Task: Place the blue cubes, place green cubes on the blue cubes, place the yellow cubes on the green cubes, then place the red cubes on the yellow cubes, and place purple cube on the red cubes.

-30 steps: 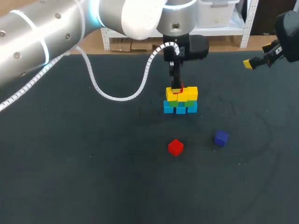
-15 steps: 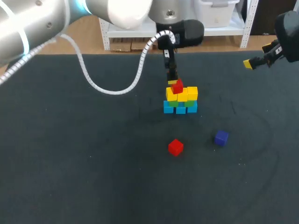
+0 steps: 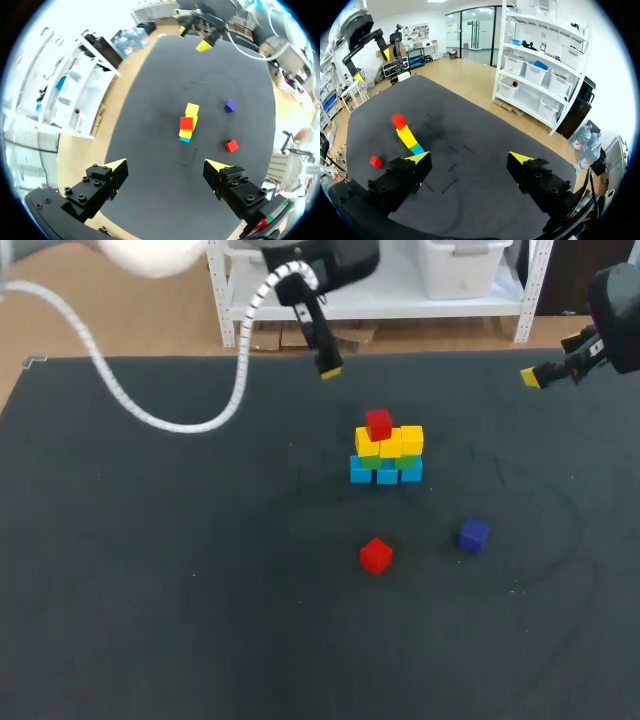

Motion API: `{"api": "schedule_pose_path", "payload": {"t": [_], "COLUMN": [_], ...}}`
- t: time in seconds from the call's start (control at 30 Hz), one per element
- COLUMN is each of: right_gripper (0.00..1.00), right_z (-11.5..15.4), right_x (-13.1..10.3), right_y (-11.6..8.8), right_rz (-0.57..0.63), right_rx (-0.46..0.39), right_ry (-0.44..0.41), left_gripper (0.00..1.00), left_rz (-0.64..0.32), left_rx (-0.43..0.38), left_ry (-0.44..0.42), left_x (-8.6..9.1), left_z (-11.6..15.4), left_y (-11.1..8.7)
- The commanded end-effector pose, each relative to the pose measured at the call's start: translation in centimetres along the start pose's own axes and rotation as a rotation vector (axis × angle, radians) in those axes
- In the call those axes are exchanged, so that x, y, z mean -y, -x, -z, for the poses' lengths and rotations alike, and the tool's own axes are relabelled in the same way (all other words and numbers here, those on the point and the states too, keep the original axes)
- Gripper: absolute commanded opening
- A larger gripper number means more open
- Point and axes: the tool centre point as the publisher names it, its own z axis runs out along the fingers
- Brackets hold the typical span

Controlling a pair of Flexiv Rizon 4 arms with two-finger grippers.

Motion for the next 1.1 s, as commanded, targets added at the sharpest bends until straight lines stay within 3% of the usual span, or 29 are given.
{"api": "schedule_pose_path", "payload": {"t": [0.03, 0.3, 0.5, 0.7, 1.1], "right_gripper": [1.00, 1.00, 1.00, 1.00, 1.00], "right_z": [0.0, 0.0, 0.0, 0.0, 0.0], "right_x": [0.1, 0.1, 0.1, 0.1, 0.1], "right_y": [0.0, 0.0, 0.0, 0.0, 0.0], "right_rz": [0.001, 0.001, 0.001, 0.001, 0.001], "right_rx": [0.002, 0.002, 0.002, 0.002, 0.002], "right_ry": [0.003, 0.003, 0.003, 0.003, 0.003], "left_gripper": [1.00, 1.00, 1.00, 1.00, 1.00], "left_rz": [0.042, 0.187, 0.340, 0.480, 0.601], "left_rx": [0.221, 0.300, 0.289, 0.283, 0.249], "left_ry": [0.259, 0.395, 0.451, 0.500, 0.525], "left_x": [0.9, 0.5, -0.7, -1.8, -0.5], "left_z": [3.0, 5.4, 5.9, 5.8, 3.7], "left_y": [-4.8, -8.6, -13.3, -16.5, -17.5]}}
